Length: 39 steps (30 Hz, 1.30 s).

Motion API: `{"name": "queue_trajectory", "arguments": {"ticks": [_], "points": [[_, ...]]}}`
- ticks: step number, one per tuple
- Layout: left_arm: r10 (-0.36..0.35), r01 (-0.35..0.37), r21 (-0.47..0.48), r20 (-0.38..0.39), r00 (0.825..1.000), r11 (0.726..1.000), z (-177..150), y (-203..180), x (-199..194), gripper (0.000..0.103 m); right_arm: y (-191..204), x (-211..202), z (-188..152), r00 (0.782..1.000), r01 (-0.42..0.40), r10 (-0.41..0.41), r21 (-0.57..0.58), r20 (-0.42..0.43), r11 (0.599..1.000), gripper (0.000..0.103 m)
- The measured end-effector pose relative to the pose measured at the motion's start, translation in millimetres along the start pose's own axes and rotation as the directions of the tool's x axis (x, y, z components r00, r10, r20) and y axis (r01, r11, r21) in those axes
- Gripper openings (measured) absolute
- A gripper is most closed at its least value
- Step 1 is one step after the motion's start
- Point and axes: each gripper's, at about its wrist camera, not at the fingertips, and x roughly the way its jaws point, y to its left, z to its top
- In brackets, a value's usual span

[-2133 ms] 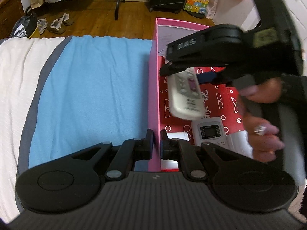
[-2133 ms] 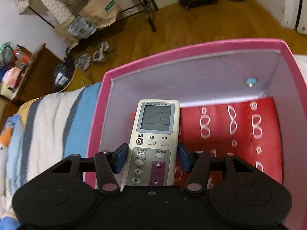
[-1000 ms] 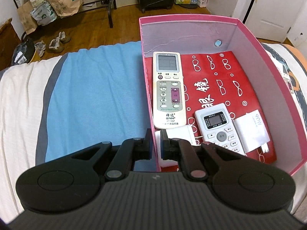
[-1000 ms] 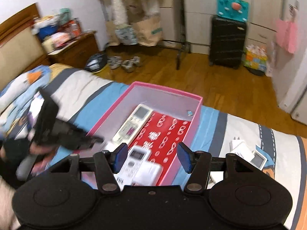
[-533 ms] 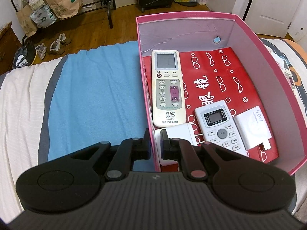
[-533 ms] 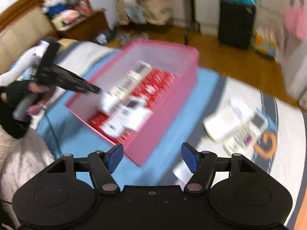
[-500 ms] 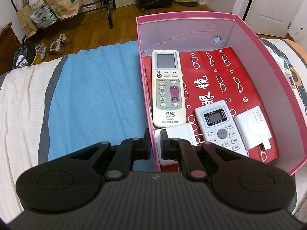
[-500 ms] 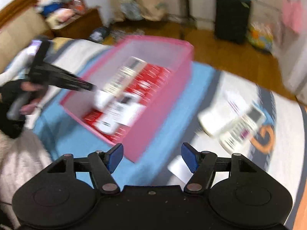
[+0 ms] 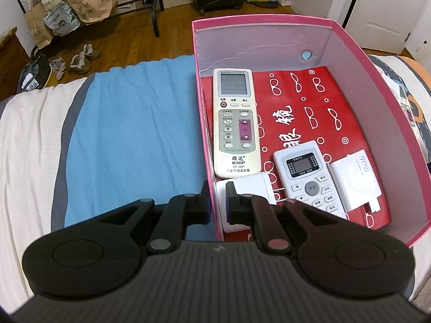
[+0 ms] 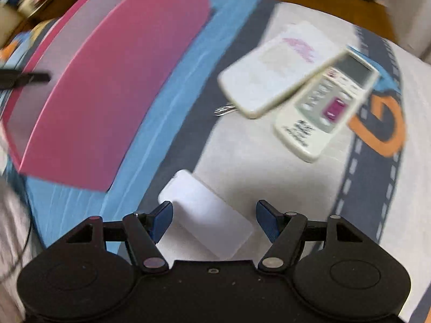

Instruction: Organize rigid objects

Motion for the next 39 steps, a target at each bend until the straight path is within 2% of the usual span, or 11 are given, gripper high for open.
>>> {"name": "queue_trajectory", "arguments": {"ticks": [3, 5, 7, 10, 14, 18, 24, 28, 31, 35, 39], "points": [[0.002, -0.002, 0.003, -0.001, 1.0, 1.0, 0, -1, 1, 0.008, 13, 2, -5, 1.0, 0.001, -0.001, -0.069, 0.004, 0.998, 0.053], [0.002, -0.002, 0.004, -0.001, 1.0, 1.0, 0, -1, 1, 0.008, 15, 0, -8, 1.0, -0.001, 0.003, -0.051, 0.021, 0.999, 0.045], [0.003, -0.003, 0.004, -0.001, 1.0, 1.0, 0, -1, 1, 0.008, 13, -5, -9, 0.999, -0.014, 0.015, -0.016, 0.049, 1.0, 0.024], [0.003, -0.003, 0.002, -0.003, 1.0, 1.0, 0, -1, 2, 0.008, 13, -9, -12, 0.997, -0.041, 0.04, 0.013, 0.07, 0.999, 0.01], [0.005, -0.005, 0.005, -0.005, 1.0, 1.0, 1, -2, 2, 0.008, 27, -3, -17, 0.99, -0.138, 0.139, -0.043, 0.009, 0.989, 0.013], [0.005, -0.005, 0.005, -0.006, 1.0, 1.0, 1, -2, 3, 0.008, 35, 3, -14, 0.986, -0.165, 0.166, -0.082, 0.0, 0.983, 0.033], [0.006, -0.006, 0.005, -0.01, 1.0, 1.0, 0, -2, 4, 0.008, 34, 6, -12, 0.999, -0.022, 0.026, -0.106, 0.033, 0.994, 0.052], [0.005, -0.005, 0.004, -0.01, 1.0, 1.0, 0, -2, 4, 0.008, 33, 14, -9, 0.998, -0.06, 0.06, -0.123, 0.0, 0.991, 0.061], [0.005, -0.005, 0.005, -0.01, 1.0, 1.0, -1, -2, 5, 0.008, 34, 17, -7, 0.999, -0.03, 0.032, -0.102, 0.018, 0.994, 0.046], [0.004, -0.004, 0.001, -0.015, 1.0, 1.0, -1, -1, 5, 0.008, 59, 6, -13, 0.99, 0.07, -0.051, -0.144, 0.13, 0.987, 0.045], [0.005, -0.005, -0.001, -0.015, 1.0, 1.0, -1, -1, 5, 0.008, 73, -1, -9, 0.953, 0.216, -0.179, -0.136, 0.244, 0.967, 0.045]]}}
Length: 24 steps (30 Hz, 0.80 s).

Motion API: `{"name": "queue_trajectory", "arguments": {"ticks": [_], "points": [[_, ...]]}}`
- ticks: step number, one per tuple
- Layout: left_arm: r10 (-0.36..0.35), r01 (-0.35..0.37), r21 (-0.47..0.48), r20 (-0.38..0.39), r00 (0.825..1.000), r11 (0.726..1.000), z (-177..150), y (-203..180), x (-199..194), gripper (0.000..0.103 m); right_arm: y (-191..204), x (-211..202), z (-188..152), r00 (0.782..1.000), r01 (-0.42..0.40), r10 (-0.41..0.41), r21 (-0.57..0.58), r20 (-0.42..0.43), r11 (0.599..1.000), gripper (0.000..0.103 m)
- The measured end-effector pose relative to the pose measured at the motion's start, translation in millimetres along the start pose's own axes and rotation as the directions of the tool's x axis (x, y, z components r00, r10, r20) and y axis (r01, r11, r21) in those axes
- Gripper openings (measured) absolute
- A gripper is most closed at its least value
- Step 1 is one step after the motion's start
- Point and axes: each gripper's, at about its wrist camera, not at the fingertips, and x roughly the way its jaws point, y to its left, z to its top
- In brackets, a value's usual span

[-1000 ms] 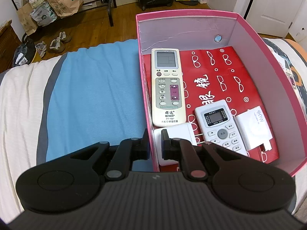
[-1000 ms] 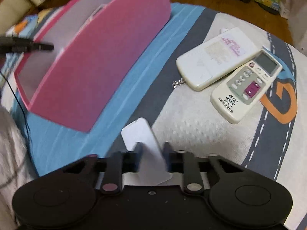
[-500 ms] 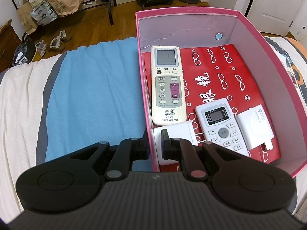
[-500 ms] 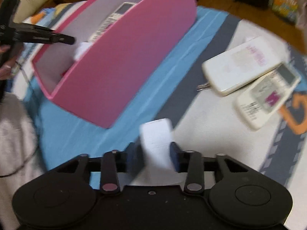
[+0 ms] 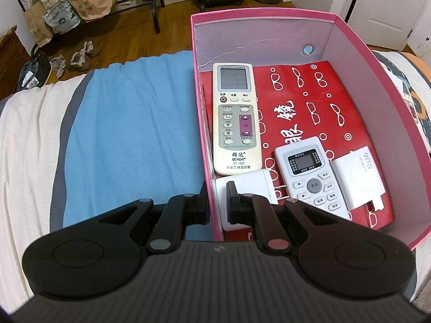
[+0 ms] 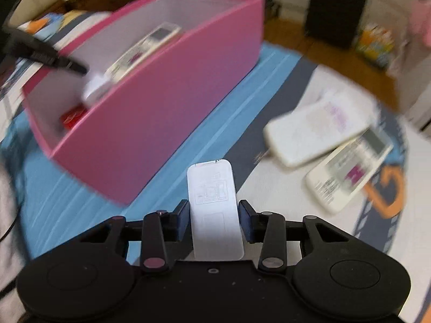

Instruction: Organize rigid objects

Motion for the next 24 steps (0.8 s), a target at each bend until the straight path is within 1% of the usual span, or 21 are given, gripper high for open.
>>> {"name": "queue_trajectory", "arguments": {"ticks": [1, 2, 5, 6, 7, 8, 10, 12, 13, 14, 15, 16, 17, 18, 20, 22, 24], "points": [[-0.001, 0.001, -0.001, 0.0, 1.0, 1.0, 0, 0, 0, 0.008, 3, 3, 0, 1.0, 0.024, -0.024, -0.002, 0.0, 1.0, 0.045], [-0.002, 0.002, -0.003, -0.001, 1.0, 1.0, 0, 0, 0, 0.008, 3, 6, 0, 1.0, 0.026, -0.026, 0.008, -0.011, 1.0, 0.045], [-0.003, 0.003, -0.006, -0.002, 1.0, 1.0, 0, 1, 0, 0.008, -1, 21, -2, 0.995, 0.014, -0.008, 0.058, -0.099, 0.998, 0.047], [-0.002, 0.002, -0.005, -0.002, 1.0, 1.0, 0, 1, 0, 0.008, -5, 23, -3, 0.995, 0.002, 0.006, 0.081, -0.1, 0.997, 0.048], [-0.002, 0.002, -0.005, -0.002, 1.0, 1.0, 0, 1, 0, 0.008, -12, 21, -1, 0.995, -0.015, 0.026, 0.112, -0.101, 0.994, 0.052], [-0.004, 0.004, -0.006, -0.002, 1.0, 1.0, 0, 1, 0, 0.008, -18, 20, 0, 0.992, -0.049, 0.066, 0.155, -0.106, 0.987, 0.061], [-0.004, 0.004, -0.006, -0.002, 1.0, 1.0, 0, 1, 0, 0.008, -33, 18, -1, 0.985, -0.11, 0.14, 0.263, -0.1, 0.959, 0.063], [-0.004, 0.004, -0.007, -0.002, 1.0, 1.0, 1, 0, 0, 0.008, -42, 19, -3, 0.978, -0.148, 0.188, 0.324, -0.094, 0.934, 0.062], [-0.003, 0.003, -0.006, -0.003, 1.0, 1.0, 1, 0, 0, 0.008, -46, 20, -6, 0.975, -0.159, 0.202, 0.35, -0.088, 0.923, 0.057], [-0.003, 0.003, -0.006, -0.002, 1.0, 1.0, 1, 0, 0, 0.008, -49, 20, -7, 0.975, -0.157, 0.202, 0.366, -0.089, 0.917, 0.043], [-0.004, 0.004, -0.006, -0.002, 1.0, 1.0, 1, 0, 0, 0.008, -49, 18, -12, 0.976, -0.15, 0.197, 0.379, -0.089, 0.913, 0.037], [-0.005, 0.005, -0.007, -0.002, 1.0, 1.0, 1, 1, 0, 0.008, -53, 17, -14, 0.976, -0.157, 0.205, 0.403, -0.077, 0.902, 0.027], [-0.006, 0.006, -0.008, -0.002, 1.0, 1.0, 1, 0, 0, 0.008, -60, 14, -15, 0.972, -0.184, 0.23, 0.43, -0.055, 0.884, 0.018], [-0.007, 0.007, -0.009, -0.003, 1.0, 1.0, 1, 0, 0, 0.008, -63, 10, -16, 0.965, -0.22, 0.26, 0.452, -0.026, 0.865, 0.015], [-0.007, 0.007, -0.009, -0.004, 1.0, 1.0, 2, 0, 0, 0.008, -63, 3, -16, 0.954, -0.272, 0.299, 0.453, 0.012, 0.849, 0.009], [-0.005, 0.005, -0.007, -0.003, 1.0, 1.0, 2, 0, 0, 0.008, -60, 0, -13, 0.952, -0.285, 0.305, 0.432, 0.023, 0.856, 0.009], [-0.006, 0.006, -0.008, -0.003, 1.0, 1.0, 1, 1, 0, 0.008, -54, -3, -9, 0.955, -0.278, 0.295, 0.397, 0.019, 0.875, 0.009]]}}
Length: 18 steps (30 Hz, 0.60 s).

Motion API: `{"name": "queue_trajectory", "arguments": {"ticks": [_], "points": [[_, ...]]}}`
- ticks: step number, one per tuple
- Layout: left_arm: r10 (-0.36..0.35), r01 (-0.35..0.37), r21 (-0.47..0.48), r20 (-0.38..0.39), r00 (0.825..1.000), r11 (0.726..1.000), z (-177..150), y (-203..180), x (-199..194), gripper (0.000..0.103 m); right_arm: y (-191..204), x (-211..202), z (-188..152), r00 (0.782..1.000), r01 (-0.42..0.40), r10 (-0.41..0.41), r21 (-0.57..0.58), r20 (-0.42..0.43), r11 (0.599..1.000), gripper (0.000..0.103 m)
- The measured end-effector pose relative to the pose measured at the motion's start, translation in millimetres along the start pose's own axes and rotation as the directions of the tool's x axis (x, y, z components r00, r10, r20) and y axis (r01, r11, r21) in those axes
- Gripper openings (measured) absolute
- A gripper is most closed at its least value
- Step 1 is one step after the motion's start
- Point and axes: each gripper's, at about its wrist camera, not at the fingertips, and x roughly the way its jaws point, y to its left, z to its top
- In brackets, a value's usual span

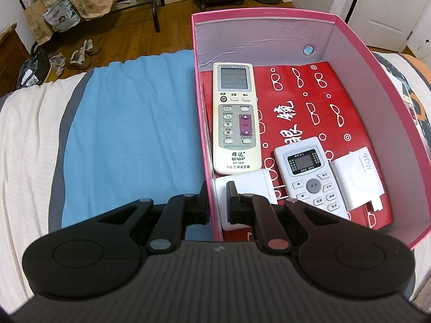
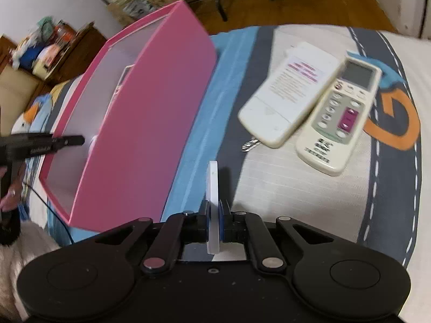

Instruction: Organize rigid objects

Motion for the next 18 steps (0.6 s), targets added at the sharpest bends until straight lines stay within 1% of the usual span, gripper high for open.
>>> {"name": "queue_trajectory", "arguments": {"ticks": [2, 3, 5, 6, 9, 11, 14, 16, 18], "points": [[-0.001, 0.001, -0.002, -0.002, 1.0, 1.0, 0, 0, 0, 0.008, 6, 7, 4, 1.0, 0.024, -0.024, -0.04, 0.002, 0.999, 0.009], [0.0, 0.0, 0.0, -0.001, 1.0, 1.0, 0, 0, 0, 0.008, 3, 4, 7, 0.999, 0.034, -0.034, -0.062, 0.001, 0.998, 0.009], [0.0, 0.0, -0.001, -0.001, 1.0, 1.0, 0, 0, 0, 0.008, 6, 7, 8, 0.999, 0.037, -0.038, -0.087, -0.013, 0.996, 0.014], [0.0, 0.0, -0.001, -0.001, 1.0, 1.0, 0, 1, 0, 0.008, 8, 8, 8, 0.999, 0.047, -0.049, -0.097, -0.019, 0.994, 0.014], [-0.003, 0.003, -0.006, -0.001, 1.0, 1.0, 0, 1, 0, 0.008, 14, 8, 7, 0.995, 0.095, -0.096, -0.134, 0.005, 0.986, 0.008], [-0.005, 0.005, -0.006, 0.0, 1.0, 1.0, -1, 1, 0, 0.008, 19, -7, 5, 0.994, 0.1, -0.093, -0.143, 0.058, 0.985, 0.008], [-0.002, 0.002, -0.004, 0.0, 1.0, 1.0, -1, 1, 0, 0.008, 25, -34, 4, 0.982, 0.118, -0.091, -0.154, 0.168, 0.981, 0.008], [0.0, 0.0, -0.004, -0.001, 1.0, 1.0, -1, 1, 0, 0.008, 31, -54, 3, 0.964, 0.122, -0.081, -0.153, 0.253, 0.981, 0.008], [0.0, 0.0, -0.006, -0.002, 1.0, 1.0, -1, 1, 0, 0.008, 44, -75, 2, 0.94, 0.119, -0.055, -0.172, 0.336, 0.978, 0.008]]}}
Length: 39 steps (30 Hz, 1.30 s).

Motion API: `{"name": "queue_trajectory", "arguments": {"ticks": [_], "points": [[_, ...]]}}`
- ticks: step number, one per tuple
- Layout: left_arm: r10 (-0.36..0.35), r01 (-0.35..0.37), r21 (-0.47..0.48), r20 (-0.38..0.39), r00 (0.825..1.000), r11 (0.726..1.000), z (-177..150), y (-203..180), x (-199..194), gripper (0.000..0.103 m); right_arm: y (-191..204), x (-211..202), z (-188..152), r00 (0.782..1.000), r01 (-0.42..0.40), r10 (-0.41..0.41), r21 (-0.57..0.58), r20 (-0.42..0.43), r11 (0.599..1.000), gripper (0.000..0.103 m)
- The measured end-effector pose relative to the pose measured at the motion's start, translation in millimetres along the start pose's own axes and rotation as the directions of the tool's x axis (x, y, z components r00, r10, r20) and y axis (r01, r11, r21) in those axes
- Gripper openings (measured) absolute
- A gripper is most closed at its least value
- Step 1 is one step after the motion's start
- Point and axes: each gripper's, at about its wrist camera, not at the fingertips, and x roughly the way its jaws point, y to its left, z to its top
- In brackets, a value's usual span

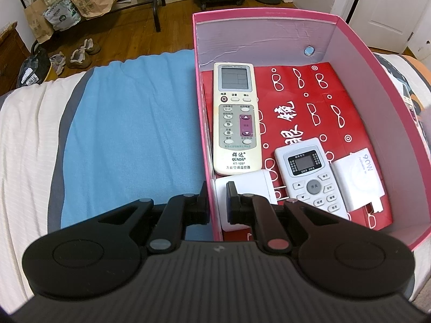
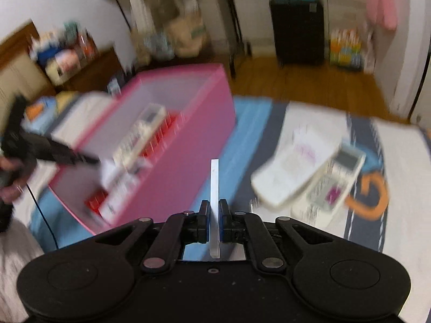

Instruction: Organize rigid objects

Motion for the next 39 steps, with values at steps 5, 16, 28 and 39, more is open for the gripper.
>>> {"name": "queue_trajectory", "arguments": {"ticks": [5, 16, 28, 39], "points": [[-0.001, 0.001, -0.003, -0.001, 1.0, 1.0, 0, 0, 0, 0.008, 63, -6, 22, 0.993, -0.1, 0.11, -0.189, 0.043, 0.977, 0.008], [-0.037, 0.037, -0.042, 0.0, 0.999, 0.998, 0, 7, 2, 0.008, 155, 99, 29, 0.991, -0.019, -0.062, -0.578, -0.119, 0.816, 0.008], [-0.059, 0.059, -0.048, 0.001, 0.998, 0.997, 0, 11, 3, 0.008, 171, 124, 22, 0.968, -0.043, -0.11, -0.577, -0.227, 0.816, 0.015], [-0.052, 0.051, -0.047, -0.002, 0.999, 0.998, 1, 11, 4, 0.008, 103, 44, 61, 0.977, -0.178, 0.146, -0.22, -0.155, 0.959, 0.049]]}}
